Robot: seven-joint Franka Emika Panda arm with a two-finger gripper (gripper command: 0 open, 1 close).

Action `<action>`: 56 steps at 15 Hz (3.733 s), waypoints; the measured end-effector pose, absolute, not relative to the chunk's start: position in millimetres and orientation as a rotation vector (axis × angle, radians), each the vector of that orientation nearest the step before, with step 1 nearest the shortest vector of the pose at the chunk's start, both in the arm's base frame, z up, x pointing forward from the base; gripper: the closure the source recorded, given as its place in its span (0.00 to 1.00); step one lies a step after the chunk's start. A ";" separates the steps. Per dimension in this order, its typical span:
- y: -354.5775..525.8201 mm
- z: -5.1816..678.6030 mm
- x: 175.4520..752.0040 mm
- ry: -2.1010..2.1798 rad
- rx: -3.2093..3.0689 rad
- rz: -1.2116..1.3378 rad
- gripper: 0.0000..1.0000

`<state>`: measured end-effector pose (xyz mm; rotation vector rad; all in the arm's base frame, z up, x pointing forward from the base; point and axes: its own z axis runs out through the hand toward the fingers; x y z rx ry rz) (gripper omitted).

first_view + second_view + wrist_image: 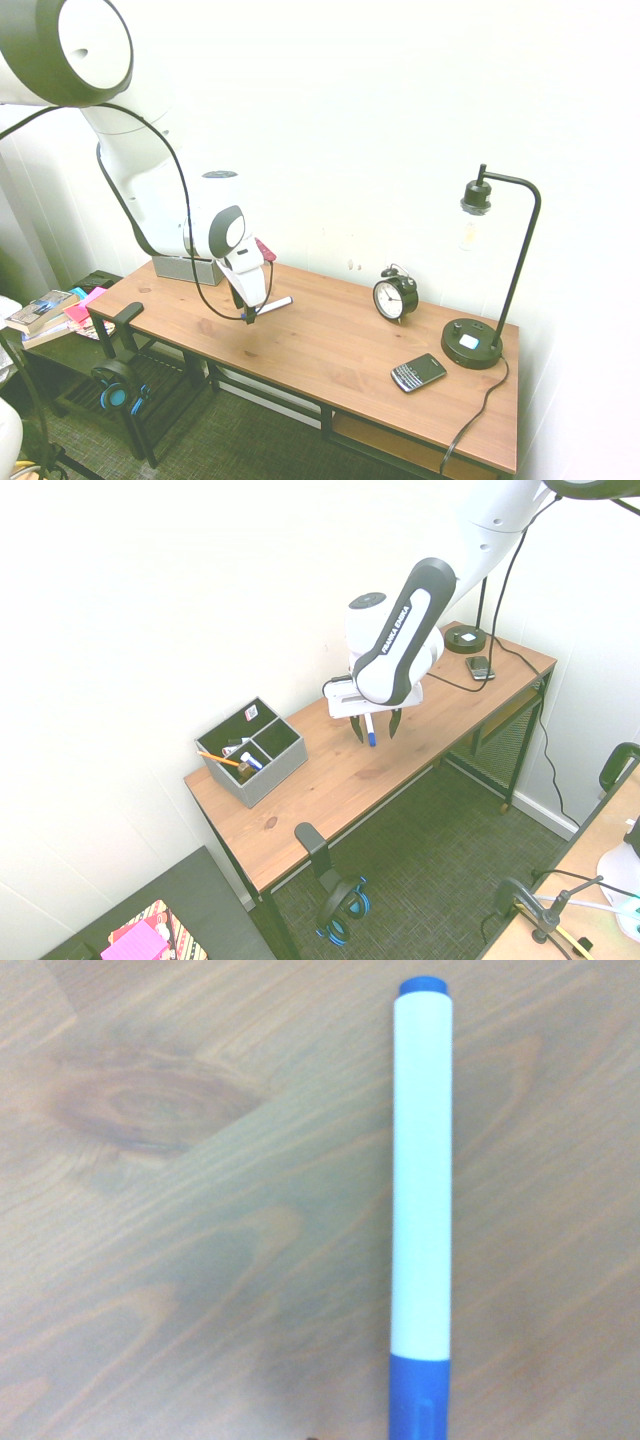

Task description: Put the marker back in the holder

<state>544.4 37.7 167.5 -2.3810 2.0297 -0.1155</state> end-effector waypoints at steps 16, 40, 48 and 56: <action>25.6 158.9 557.7 1.990 -2.380 -0.088 1.00; 122.7 209.0 616.6 1.686 -1.814 0.738 0.00; 118.9 208.5 621.5 1.637 -1.837 0.723 0.00; 134.6 297.0 591.2 1.416 -2.143 0.545 0.00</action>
